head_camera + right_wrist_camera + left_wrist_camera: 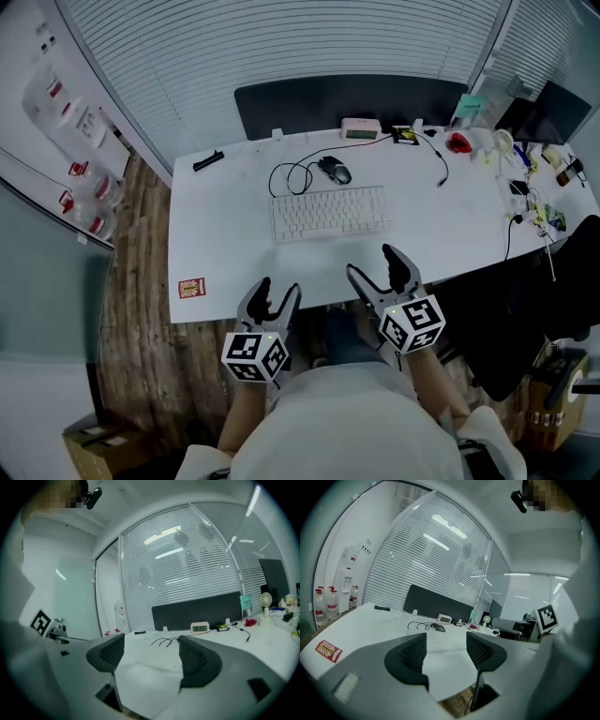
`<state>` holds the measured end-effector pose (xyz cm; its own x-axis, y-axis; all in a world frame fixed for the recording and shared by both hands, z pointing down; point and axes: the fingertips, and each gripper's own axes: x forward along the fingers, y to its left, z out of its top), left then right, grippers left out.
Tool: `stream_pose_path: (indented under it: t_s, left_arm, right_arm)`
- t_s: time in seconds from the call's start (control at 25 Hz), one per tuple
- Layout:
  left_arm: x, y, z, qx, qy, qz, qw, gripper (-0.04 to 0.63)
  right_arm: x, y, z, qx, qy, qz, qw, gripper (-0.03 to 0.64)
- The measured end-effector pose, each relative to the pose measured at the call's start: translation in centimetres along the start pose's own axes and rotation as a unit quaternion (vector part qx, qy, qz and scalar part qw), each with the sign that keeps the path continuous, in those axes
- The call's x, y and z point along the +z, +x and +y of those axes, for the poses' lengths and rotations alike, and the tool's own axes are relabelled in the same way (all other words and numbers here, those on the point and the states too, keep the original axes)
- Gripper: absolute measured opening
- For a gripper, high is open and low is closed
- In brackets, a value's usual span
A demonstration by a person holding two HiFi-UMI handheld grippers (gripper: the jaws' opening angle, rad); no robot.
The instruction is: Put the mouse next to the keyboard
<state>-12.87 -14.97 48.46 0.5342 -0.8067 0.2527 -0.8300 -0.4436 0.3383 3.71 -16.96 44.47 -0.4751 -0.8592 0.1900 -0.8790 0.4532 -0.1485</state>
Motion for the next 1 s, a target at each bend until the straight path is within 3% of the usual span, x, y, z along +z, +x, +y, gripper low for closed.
stream_pose_path:
  t_s: [0.56,1.0]
  left_arm:
    - [4.2,9.5,2.5,0.028,-0.002,0.003,0.9996,0.259]
    - [5.0,14.5,4.3,0.057,-0.012,0.01,0.9982,0.259]
  right_arm:
    - [0.5,11.9,-9.4,0.022,-0.056,0.072,0.996,0.344]
    - [-1.3,21.0,-14.7,0.045,-0.081,0.145,0.985,0.345]
